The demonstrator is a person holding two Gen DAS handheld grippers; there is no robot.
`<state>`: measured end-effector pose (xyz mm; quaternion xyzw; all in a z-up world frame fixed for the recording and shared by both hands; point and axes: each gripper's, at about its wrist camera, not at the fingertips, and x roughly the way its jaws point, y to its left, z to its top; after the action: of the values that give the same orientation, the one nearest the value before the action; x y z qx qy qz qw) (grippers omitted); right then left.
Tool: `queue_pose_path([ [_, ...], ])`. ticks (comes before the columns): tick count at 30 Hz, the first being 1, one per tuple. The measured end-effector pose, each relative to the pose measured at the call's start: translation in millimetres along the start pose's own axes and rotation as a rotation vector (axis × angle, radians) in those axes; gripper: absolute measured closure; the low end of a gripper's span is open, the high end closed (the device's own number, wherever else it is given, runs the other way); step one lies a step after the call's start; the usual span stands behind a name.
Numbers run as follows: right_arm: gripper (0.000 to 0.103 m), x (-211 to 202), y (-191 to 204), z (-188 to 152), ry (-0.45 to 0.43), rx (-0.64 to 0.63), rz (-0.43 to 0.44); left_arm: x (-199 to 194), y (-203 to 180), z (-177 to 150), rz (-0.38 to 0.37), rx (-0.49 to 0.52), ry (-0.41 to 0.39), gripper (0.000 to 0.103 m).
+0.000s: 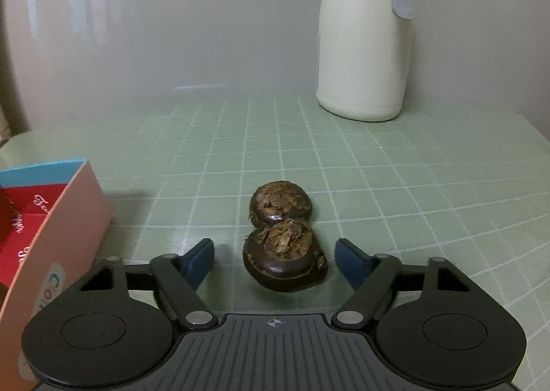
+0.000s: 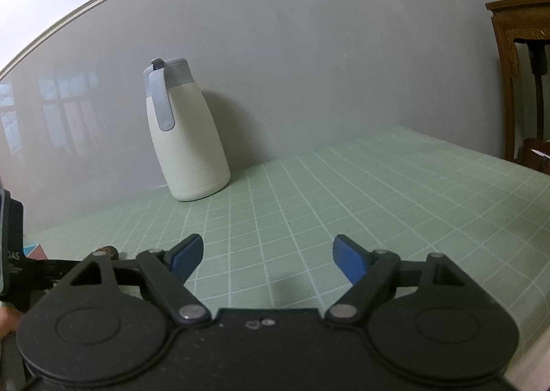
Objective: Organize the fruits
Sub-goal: 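Reach the left gripper to the dark brown fruit and close on it, then carry the dark brown fruit with the left gripper into the box and release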
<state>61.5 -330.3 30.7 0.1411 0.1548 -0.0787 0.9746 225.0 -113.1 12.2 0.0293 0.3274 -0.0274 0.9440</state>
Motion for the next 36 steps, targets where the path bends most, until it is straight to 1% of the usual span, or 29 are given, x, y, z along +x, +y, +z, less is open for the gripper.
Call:
queue_pose_path([
  [1, 0.02, 0, 0, 0, 0.001, -0.001, -0.001, -1, -2, 0, -0.009, 0.003, -0.004, 0.044],
  [3, 0.02, 0, 0, 0, 0.004, -0.001, 0.002, -2, -7, 0, -0.012, 0.021, -0.014, 0.054],
  [6, 0.02, 1, -1, 1, 0.007, 0.005, 0.005, -3, -13, -2, 0.003, 0.044, -0.033, 0.054],
  [13, 0.02, 1, -2, 1, 0.007, 0.007, 0.014, -12, -11, -2, -0.014, 0.04, -0.038, 0.054],
  [21, 0.02, -1, 1, 1, 0.012, -0.003, 0.029, -41, -2, 0, -0.012, 0.053, -0.117, 0.054],
  [25, 0.02, -4, 9, 0, 0.013, -0.019, 0.043, -61, 12, 3, 0.006, 0.043, -0.166, 0.054],
  [30, 0.02, -4, 24, -2, 0.02, -0.045, 0.068, -85, 41, 6, 0.047, 0.014, -0.215, 0.054],
  [36, 0.02, -2, 47, -5, 0.033, -0.083, 0.103, -104, 81, 7, 0.112, -0.033, -0.239, 0.054],
])
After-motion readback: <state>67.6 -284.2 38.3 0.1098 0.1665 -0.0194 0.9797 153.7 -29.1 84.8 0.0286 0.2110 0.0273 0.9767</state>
